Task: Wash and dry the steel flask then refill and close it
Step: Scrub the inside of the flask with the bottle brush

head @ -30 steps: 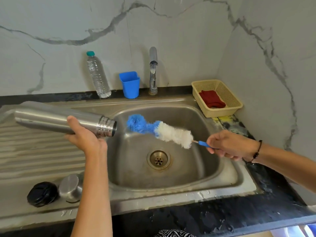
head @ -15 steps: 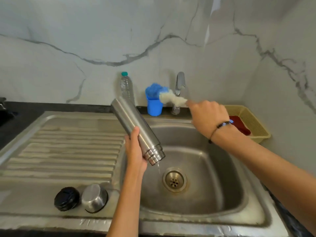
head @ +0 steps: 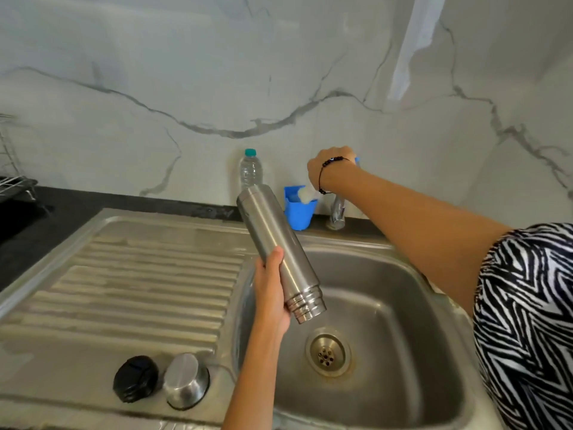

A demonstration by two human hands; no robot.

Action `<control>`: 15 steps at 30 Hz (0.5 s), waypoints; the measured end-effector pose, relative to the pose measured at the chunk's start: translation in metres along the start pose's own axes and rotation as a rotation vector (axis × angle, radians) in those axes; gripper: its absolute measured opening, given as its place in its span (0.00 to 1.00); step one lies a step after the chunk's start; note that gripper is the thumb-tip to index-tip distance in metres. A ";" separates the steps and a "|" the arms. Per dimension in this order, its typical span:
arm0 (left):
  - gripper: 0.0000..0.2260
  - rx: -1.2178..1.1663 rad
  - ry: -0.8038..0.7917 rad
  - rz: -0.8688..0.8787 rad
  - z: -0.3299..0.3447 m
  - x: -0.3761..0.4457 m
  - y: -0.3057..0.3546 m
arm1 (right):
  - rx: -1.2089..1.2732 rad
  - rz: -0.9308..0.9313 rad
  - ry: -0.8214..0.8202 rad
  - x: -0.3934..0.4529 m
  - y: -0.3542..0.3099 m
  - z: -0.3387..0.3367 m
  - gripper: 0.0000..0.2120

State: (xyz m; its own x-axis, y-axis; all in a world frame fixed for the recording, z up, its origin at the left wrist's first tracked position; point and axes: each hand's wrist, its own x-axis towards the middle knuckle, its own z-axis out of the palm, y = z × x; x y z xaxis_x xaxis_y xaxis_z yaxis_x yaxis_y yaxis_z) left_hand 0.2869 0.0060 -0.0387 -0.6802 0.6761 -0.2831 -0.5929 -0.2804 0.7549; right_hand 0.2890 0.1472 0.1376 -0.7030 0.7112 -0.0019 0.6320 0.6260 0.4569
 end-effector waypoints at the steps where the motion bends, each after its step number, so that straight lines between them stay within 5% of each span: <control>1: 0.27 -0.003 -0.006 0.000 -0.001 0.002 0.000 | 0.010 0.005 -0.010 0.002 -0.001 0.000 0.12; 15: 0.25 -0.050 -0.003 0.012 -0.009 0.019 0.000 | 0.096 0.024 0.150 -0.029 0.020 0.001 0.11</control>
State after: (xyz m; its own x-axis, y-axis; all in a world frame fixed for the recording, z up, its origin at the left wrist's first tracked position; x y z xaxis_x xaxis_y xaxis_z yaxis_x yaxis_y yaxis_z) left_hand 0.2702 0.0127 -0.0497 -0.6864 0.6742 -0.2727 -0.6055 -0.3221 0.7278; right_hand 0.3222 0.1396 0.1455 -0.7236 0.6749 0.1443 0.6724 0.6423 0.3680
